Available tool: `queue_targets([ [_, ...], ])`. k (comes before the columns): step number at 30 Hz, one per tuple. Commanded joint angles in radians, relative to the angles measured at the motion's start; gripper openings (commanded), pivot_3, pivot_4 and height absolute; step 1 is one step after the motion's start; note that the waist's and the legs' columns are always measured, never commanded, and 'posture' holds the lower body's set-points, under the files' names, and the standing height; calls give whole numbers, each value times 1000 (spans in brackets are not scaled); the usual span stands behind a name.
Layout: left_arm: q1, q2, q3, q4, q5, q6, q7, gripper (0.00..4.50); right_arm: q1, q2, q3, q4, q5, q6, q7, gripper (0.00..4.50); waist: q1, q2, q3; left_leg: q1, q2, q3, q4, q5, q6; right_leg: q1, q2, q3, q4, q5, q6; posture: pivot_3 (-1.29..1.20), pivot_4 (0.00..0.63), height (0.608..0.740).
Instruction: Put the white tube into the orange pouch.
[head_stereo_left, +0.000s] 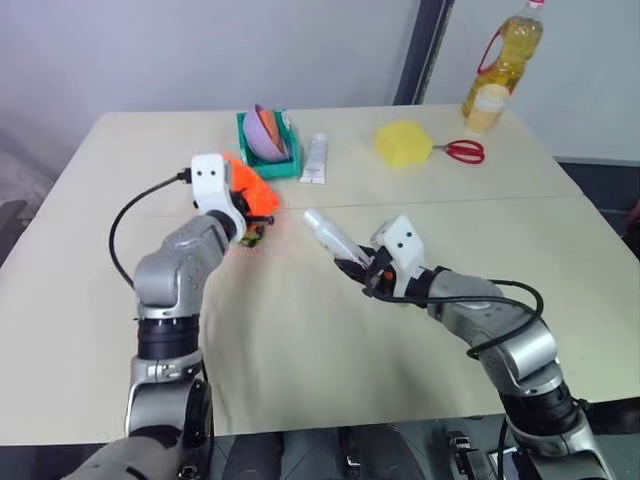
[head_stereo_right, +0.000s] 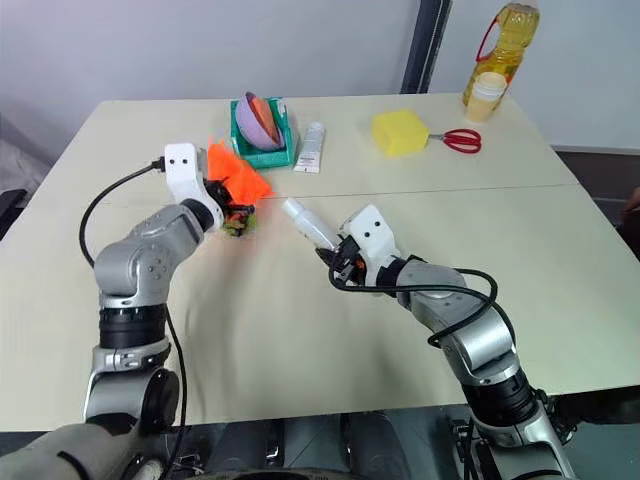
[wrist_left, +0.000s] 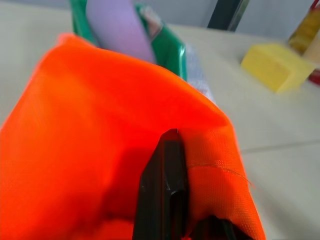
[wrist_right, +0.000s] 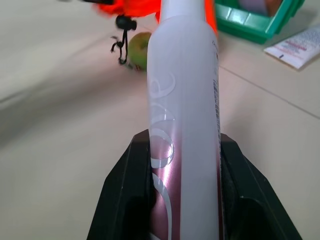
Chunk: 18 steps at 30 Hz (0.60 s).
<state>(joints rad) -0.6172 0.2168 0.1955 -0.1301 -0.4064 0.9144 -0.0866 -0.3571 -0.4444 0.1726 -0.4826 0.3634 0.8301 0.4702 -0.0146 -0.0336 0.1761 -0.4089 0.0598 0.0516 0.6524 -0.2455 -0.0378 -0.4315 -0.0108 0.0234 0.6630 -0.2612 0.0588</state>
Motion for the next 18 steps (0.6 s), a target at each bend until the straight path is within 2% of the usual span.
queue_targets([
  [1,36,28,49,-118,-49,120,8,0,-8,-5,24,-35,-2,-6,19,1001,0,0,0,0,0,0,0,0,0,0,0,0,0,0,0,0,150,726],
  [9,64,60,138,-195,-130,273,-9,0,-42,-3,105,6,-10,6,74,1001,-1,0,0,0,0,0,0,0,0,0,0,0,0,0,0,0,150,726],
  [18,85,128,191,-183,-259,351,-148,0,-129,41,188,105,-67,-20,86,1001,-1,0,0,0,0,0,0,0,0,0,0,0,0,0,0,0,150,726],
])
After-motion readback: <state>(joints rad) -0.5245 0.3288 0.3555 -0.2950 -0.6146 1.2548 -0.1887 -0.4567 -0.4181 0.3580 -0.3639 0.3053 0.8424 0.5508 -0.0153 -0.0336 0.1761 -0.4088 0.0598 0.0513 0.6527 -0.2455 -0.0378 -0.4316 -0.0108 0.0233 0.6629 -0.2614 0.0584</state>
